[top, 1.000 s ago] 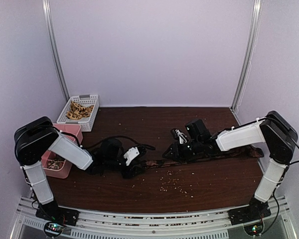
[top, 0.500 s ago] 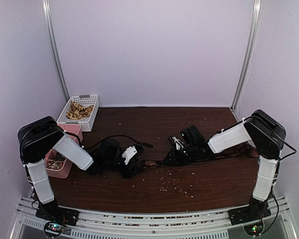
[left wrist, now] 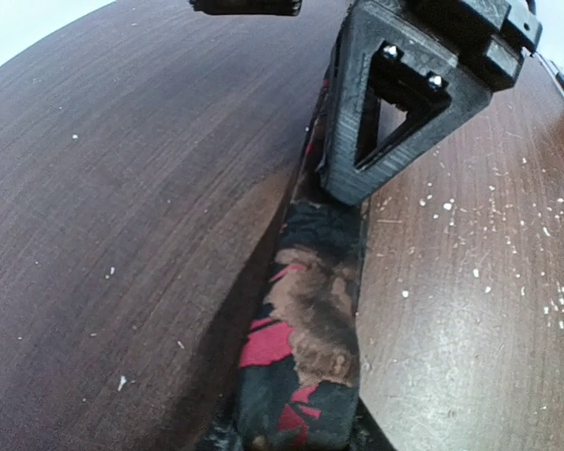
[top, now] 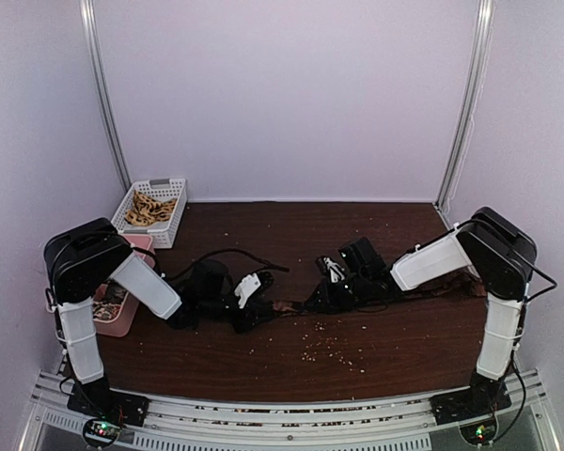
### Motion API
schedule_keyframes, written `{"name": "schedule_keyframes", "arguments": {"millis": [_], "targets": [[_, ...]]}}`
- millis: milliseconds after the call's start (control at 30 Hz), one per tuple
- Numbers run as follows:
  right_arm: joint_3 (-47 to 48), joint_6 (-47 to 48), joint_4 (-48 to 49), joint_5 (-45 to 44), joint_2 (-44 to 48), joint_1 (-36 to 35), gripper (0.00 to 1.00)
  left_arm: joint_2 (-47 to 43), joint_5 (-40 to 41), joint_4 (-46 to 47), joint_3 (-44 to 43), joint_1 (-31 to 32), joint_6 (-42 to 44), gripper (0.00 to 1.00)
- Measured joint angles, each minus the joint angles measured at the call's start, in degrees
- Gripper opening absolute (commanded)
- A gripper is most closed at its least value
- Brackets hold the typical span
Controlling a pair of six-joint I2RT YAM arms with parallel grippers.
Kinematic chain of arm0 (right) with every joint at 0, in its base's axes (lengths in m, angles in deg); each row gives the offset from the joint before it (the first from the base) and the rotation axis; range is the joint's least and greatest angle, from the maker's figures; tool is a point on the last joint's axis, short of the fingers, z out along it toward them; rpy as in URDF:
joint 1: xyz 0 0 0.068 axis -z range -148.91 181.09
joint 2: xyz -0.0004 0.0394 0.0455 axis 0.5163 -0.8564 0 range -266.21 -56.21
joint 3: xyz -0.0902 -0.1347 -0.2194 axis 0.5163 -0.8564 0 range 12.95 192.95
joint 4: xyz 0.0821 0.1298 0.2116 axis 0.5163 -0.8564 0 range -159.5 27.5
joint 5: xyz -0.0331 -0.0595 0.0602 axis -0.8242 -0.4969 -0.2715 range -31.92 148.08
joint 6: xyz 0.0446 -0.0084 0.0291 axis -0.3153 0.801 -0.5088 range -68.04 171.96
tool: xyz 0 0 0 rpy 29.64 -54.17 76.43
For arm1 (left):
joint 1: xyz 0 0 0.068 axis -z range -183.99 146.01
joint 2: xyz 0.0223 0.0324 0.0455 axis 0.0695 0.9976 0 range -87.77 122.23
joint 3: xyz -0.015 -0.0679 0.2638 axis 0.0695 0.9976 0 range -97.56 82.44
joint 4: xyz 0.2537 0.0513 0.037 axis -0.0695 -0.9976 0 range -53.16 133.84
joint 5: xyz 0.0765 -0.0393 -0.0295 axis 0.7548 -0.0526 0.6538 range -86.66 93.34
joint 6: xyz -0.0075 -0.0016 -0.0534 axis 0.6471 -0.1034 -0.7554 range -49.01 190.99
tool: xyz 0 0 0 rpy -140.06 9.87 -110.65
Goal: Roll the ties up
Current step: Roll the tie at the center of the board.
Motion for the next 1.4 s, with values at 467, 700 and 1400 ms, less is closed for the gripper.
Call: {"name": "schedule_keyframes", "arguments": {"millis": [467,700,1400], "targets": [[0.11,-1.95,2.34,-0.02,-1.07,-2.21,0.11,-0.15,-2.05,-0.2,-9.09,2.08,-2.67,0.26],[0.7,-2.4,2.67,0.04,-1.64,-3.06,0.15,5.33,-3.52,-1.84,-16.06,2.86,-2.75,0.26],[-5.49,-5.31,4.17,5.77,10.25,3.39,0.5,6.75,-3.1,-11.32,-20.22,4.61,1.01,0.27]]}}
